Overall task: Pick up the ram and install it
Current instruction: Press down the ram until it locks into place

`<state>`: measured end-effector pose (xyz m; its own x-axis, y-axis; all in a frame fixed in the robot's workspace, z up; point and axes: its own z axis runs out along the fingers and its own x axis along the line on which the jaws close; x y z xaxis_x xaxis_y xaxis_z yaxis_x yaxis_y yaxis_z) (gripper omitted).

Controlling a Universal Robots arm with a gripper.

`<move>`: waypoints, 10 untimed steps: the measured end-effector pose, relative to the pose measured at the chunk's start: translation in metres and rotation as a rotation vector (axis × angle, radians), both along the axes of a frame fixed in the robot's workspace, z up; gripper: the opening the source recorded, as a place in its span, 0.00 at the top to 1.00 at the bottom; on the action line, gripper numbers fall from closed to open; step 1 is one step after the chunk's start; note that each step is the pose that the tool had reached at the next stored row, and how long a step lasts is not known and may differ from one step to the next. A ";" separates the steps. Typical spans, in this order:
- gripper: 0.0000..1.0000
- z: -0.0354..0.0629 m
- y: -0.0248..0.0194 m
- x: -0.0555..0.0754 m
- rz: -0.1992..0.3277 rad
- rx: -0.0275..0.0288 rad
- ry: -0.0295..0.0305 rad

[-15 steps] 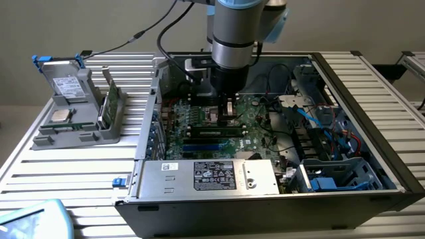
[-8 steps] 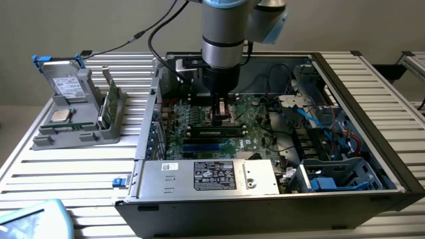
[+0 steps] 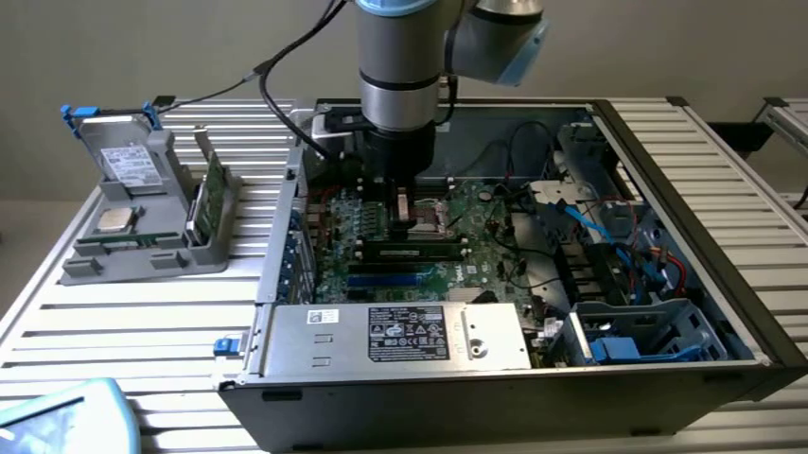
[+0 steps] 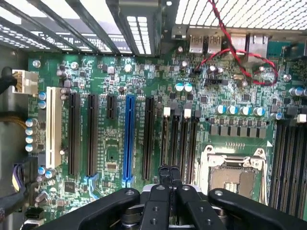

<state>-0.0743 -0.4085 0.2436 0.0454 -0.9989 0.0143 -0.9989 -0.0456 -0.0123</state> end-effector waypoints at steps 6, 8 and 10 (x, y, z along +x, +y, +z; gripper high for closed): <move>0.90 -0.0016 -0.0005 -0.011 0.000 0.0030 -0.0267; 0.90 -0.0028 -0.0005 -0.013 0.000 0.0060 -0.0366; 0.90 -0.0038 -0.0005 -0.014 0.000 0.0080 -0.0447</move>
<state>-0.0884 -0.4090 0.2398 0.0448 -0.9990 0.0083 -0.9973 -0.0452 -0.0574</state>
